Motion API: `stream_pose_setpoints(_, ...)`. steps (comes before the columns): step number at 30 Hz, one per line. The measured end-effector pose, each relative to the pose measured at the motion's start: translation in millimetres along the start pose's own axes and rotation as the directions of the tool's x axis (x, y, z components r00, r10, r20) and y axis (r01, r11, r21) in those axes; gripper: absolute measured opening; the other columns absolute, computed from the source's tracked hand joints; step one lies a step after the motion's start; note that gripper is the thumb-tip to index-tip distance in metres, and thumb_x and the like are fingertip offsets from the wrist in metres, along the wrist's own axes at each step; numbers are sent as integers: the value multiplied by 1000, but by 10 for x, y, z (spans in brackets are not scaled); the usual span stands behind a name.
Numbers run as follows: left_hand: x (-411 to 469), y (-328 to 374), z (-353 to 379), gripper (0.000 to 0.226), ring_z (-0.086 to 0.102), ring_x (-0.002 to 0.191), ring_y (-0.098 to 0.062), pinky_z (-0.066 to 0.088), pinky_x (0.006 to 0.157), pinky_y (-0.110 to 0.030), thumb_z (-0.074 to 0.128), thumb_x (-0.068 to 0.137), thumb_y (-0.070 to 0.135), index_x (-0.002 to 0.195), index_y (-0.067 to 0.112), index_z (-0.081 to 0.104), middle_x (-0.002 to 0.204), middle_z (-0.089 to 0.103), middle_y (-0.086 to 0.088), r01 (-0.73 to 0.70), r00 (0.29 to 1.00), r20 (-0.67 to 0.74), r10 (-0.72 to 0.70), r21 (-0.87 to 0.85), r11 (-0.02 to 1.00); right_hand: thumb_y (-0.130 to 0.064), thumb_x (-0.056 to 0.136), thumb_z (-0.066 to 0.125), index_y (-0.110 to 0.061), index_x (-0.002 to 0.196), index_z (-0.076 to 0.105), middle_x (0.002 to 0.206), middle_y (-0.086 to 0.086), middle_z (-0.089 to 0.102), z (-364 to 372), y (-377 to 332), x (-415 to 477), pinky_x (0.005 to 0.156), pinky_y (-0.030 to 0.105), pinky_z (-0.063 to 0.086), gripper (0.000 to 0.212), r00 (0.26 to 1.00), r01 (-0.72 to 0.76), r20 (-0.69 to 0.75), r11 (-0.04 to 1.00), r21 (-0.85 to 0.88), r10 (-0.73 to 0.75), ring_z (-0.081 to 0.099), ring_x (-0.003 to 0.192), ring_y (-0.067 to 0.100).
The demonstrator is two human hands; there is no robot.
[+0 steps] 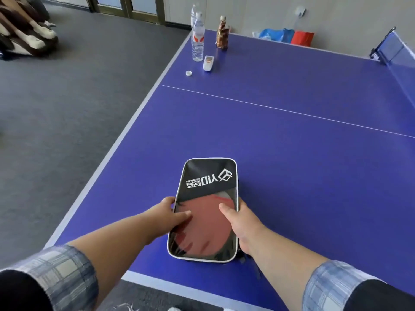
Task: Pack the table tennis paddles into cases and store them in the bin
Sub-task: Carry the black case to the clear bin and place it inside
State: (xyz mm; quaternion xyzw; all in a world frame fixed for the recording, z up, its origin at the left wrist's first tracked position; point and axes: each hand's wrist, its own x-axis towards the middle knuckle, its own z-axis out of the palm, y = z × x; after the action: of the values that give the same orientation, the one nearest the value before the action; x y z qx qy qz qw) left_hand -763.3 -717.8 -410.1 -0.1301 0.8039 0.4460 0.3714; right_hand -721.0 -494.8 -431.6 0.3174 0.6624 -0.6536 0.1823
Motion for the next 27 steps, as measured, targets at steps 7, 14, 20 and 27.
stream_pose_setpoints(7,204,-126,132,46,62,94,-12,52,75,-32,72,82,46,117,36,44,120,53,6,0,987,-163,2,12,1000,-57,88,61,-25,130,56,134,5,48,145,-2,97,99,42,47,53,965,-18,-233,856,-517,-121,53,117,29)
stream_pose_setpoints(14,299,-34,263,61,69,89,-15,55,61,-28,73,76,59,119,32,38,116,63,3,90,989,-87,-123,-311,946,-46,86,70,-35,138,38,107,-16,64,2,98,110,76,25,52,63,988,-38,-153,998,-57,28,64,87,2)
stream_pose_setpoints(20,450,24,209,72,74,93,-32,59,81,-48,83,73,40,130,11,53,109,74,-14,171,972,219,-82,-425,889,-27,88,75,-24,118,65,98,5,79,-41,61,181,78,42,62,32,986,-137,-55,954,266,157,77,89,25)
stream_pose_setpoints(27,260,679,-157,81,73,96,-24,59,83,-41,85,66,46,130,25,40,115,70,-6,-31,948,296,115,-274,961,-26,89,74,-22,118,64,100,9,79,-121,-338,-307,74,42,61,31,982,11,-179,913,407,68,77,89,28)
